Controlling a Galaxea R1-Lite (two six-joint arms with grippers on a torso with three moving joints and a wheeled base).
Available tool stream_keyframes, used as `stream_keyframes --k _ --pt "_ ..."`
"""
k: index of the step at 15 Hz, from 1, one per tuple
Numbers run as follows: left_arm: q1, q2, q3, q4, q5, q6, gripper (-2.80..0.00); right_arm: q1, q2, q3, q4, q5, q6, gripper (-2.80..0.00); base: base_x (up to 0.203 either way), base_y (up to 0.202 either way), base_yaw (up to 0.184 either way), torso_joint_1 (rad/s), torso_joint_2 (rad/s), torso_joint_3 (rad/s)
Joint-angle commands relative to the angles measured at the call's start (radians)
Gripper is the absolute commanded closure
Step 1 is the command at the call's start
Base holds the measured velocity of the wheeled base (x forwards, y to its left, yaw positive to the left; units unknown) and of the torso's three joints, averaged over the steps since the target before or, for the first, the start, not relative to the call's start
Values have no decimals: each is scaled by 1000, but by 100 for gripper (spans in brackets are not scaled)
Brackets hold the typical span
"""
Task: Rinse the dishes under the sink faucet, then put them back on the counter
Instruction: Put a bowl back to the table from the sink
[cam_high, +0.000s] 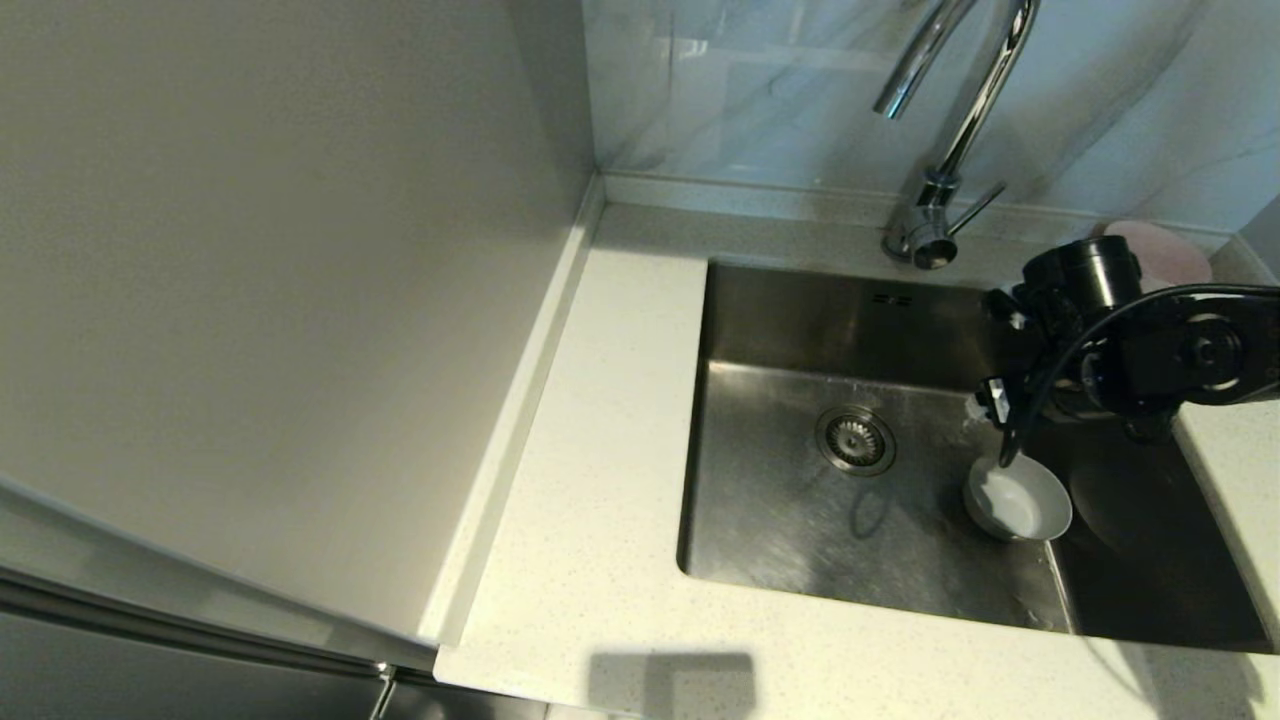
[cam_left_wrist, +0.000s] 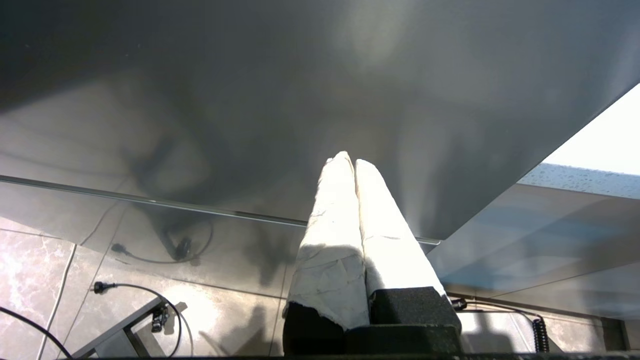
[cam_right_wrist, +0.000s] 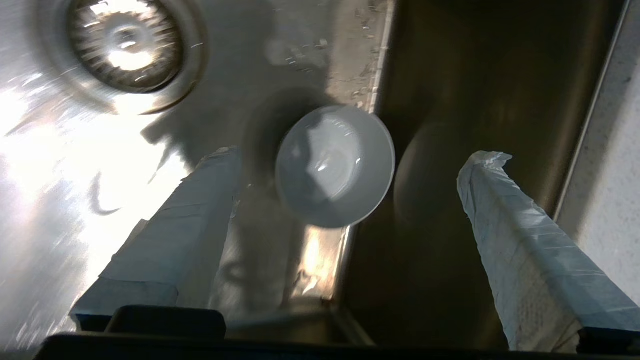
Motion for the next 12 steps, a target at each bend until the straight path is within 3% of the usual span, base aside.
stream_keyframes --k 1,5,8,12 --pt "0 -3 0 0 1 0 0 6 136 -89 25 -54 18 -280 0 0 0 0 0 0" --pt "0 -3 0 0 1 0 0 3 220 -237 303 -94 138 -280 0 0 0 0 0 0" --pt "0 -3 0 0 0 0 0 3 261 -266 485 -91 233 -280 0 0 0 0 0 0" --pt "0 -3 0 0 -1 0 0 2 320 -277 501 -53 239 -280 0 0 0 0 0 0"
